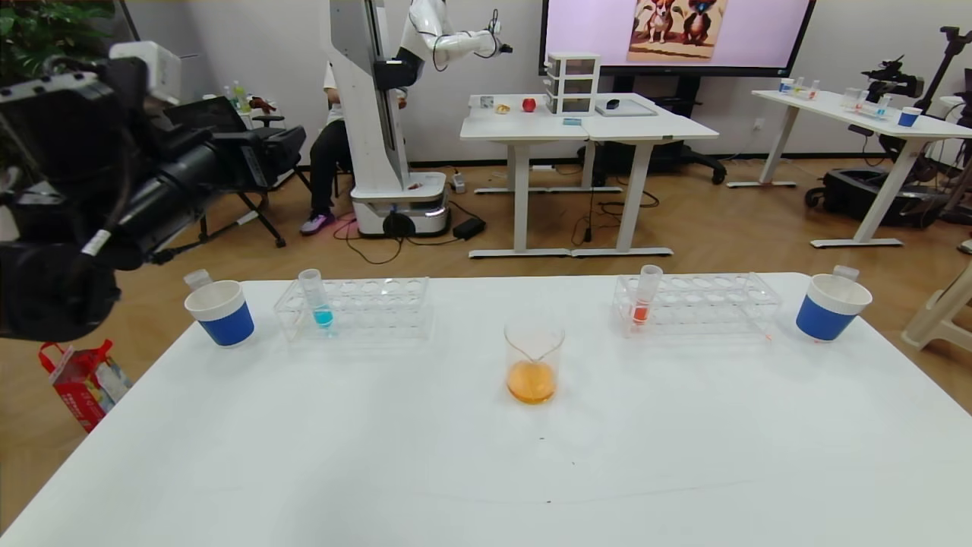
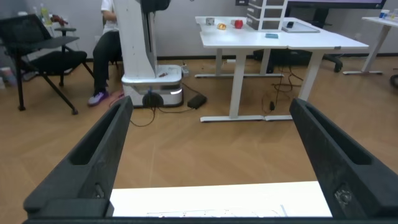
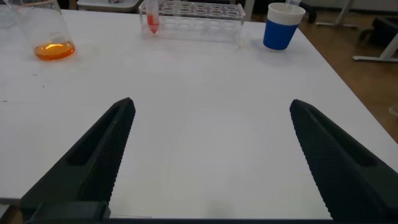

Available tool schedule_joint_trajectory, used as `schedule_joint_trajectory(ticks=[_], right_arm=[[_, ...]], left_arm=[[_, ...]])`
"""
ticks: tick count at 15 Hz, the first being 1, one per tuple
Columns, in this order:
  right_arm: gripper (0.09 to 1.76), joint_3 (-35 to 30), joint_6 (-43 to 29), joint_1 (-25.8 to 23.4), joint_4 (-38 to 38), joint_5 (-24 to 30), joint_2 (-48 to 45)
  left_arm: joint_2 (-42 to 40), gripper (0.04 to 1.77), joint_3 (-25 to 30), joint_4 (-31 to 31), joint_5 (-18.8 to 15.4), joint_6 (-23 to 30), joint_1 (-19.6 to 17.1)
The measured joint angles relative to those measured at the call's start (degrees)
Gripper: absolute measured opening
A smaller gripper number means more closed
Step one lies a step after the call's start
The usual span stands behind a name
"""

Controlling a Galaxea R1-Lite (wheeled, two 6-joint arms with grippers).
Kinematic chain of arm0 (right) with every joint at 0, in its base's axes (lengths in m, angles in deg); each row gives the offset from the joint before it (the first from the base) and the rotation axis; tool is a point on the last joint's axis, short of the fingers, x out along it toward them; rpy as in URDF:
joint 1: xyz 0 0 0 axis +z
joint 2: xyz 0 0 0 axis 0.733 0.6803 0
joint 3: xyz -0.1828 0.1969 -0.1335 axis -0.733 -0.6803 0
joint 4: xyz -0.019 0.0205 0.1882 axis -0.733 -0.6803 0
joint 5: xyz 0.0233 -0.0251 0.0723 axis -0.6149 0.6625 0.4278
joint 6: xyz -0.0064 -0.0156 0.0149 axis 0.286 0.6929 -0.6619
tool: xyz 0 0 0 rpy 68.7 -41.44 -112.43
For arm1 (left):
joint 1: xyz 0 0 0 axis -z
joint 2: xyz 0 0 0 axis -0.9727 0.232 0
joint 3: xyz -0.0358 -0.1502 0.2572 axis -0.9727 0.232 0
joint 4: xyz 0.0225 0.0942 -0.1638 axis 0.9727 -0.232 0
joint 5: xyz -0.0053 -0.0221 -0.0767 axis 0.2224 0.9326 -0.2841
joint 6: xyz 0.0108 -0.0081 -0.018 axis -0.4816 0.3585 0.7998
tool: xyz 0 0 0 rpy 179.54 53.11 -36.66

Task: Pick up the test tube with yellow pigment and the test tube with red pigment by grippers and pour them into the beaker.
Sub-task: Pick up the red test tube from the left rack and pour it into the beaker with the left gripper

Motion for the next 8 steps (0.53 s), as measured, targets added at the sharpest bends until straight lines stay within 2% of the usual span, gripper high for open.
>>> schedule_joint_trajectory(ticks=[3,8], right_arm=[[1.74,0.0,0.0,0.0,0.0,0.0,0.0],[1.74,0.0,0.0,0.0,0.0,0.0,0.0]], left_arm=[[-11.2,1.75,1.7,-7.1,0.0,-3.1,0.3],[-33.5,1.75,5.0,-25.1,-0.3,-4.8,0.1]])
